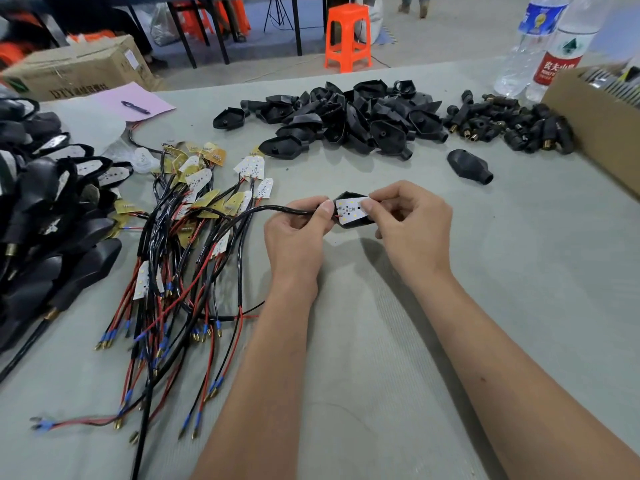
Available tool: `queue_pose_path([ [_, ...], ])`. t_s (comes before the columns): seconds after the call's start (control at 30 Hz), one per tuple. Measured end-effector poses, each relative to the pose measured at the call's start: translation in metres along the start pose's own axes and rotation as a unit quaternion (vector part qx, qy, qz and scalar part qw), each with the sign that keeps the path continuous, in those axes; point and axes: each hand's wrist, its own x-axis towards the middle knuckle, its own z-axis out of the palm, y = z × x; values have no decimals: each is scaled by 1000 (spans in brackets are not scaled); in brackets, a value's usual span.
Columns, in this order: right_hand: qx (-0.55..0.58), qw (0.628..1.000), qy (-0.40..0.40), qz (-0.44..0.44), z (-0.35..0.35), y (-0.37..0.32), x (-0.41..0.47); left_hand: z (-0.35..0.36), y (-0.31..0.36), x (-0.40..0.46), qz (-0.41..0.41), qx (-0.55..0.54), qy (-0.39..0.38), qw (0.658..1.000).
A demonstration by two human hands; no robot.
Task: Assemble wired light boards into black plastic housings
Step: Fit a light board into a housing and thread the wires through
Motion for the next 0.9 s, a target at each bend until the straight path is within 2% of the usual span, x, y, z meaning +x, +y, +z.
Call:
queue_pose_path([
  [0.17,24,1000,10,19,4,-3,-4,3,1,0,-19,-76,46,996],
  [0.37,37,996,37,66,4,-6,-5,8,-3,0,-10,-82,46,996],
  [0.63,-43,993,106,-19,5,-9,-7,17,-5,-5,9,-71,46,996],
  [0.73,-69,991,115,-4,3,-6,-6,16,-3,-5,-1,-89,45,995],
  [0.8,-16,995,82,51,0,-5,-3,13,0,-3,-22,-95,17,995],
  [0.83,48,994,47,87,-2,-5,-1,9,2,-1,-32,-95,0,995],
  [0.9,205,962,-64,167,-8,-4,5,0,7,4,-40,-93,-31,994],
])
